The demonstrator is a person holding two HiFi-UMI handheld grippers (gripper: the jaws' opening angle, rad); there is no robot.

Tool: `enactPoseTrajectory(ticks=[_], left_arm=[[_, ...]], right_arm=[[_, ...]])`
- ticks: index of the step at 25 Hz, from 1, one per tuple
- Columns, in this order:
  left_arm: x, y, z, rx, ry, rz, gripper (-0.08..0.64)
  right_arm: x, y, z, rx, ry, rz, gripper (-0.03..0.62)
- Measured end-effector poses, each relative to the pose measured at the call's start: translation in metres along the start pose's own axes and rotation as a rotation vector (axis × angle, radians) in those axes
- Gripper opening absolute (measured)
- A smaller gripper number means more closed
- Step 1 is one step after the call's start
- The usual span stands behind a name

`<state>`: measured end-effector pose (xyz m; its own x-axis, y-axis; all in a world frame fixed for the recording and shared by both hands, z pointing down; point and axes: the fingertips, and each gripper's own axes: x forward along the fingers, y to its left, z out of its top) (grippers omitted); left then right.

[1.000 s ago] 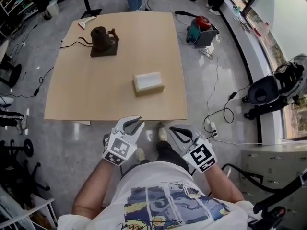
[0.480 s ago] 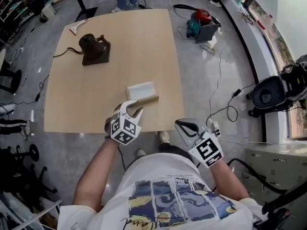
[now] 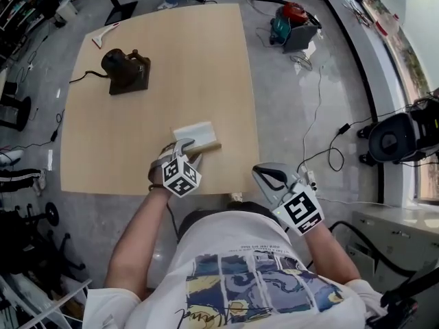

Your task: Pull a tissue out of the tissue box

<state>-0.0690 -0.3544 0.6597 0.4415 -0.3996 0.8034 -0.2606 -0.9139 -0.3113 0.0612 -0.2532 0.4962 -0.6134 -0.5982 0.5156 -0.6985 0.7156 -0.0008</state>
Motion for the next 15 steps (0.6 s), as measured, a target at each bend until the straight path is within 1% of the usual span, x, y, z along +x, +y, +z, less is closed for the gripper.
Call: enactPoseTrajectory(ticks=[3, 4, 5, 8, 11, 12, 14, 15], left_arm=[[0.006, -0.001, -0.005, -0.006, 0.025, -0.012, 0.18], [0.007, 0.0, -0.005, -0.004, 0.028, -0.008, 0.174], [0.007, 0.0, -0.006, -0.001, 0.031, -0.006, 0.151], [0.007, -0.001, -0.007, 0.008, 0.039, -0.015, 0.14], [0.005, -0.004, -0.005, 0.013, 0.038, -0.028, 0.096], [0.004, -0.006, -0.005, 0.009, 0.034, -0.033, 0.076], [0.003, -0.009, -0.004, 0.002, 0.03, -0.039, 0.013], [0.003, -0.01, -0.004, 0.0, 0.032, -0.041, 0.006]], right_arm=[[0.005, -0.01, -0.002, 0.0, 0.004, 0.016, 0.003], [0.006, -0.012, -0.003, 0.0, 0.004, 0.021, 0.003], [0.008, -0.014, -0.003, 0.0, 0.004, 0.027, 0.003], [0.013, -0.015, -0.004, -0.003, 0.001, 0.046, 0.003], [0.016, -0.017, -0.004, 0.0, 0.001, 0.06, 0.003], [0.017, -0.018, -0.005, 0.002, 0.002, 0.064, 0.003], [0.017, -0.02, -0.006, -0.002, 0.002, 0.071, 0.003], [0.017, -0.02, -0.006, -0.004, 0.002, 0.074, 0.003]])
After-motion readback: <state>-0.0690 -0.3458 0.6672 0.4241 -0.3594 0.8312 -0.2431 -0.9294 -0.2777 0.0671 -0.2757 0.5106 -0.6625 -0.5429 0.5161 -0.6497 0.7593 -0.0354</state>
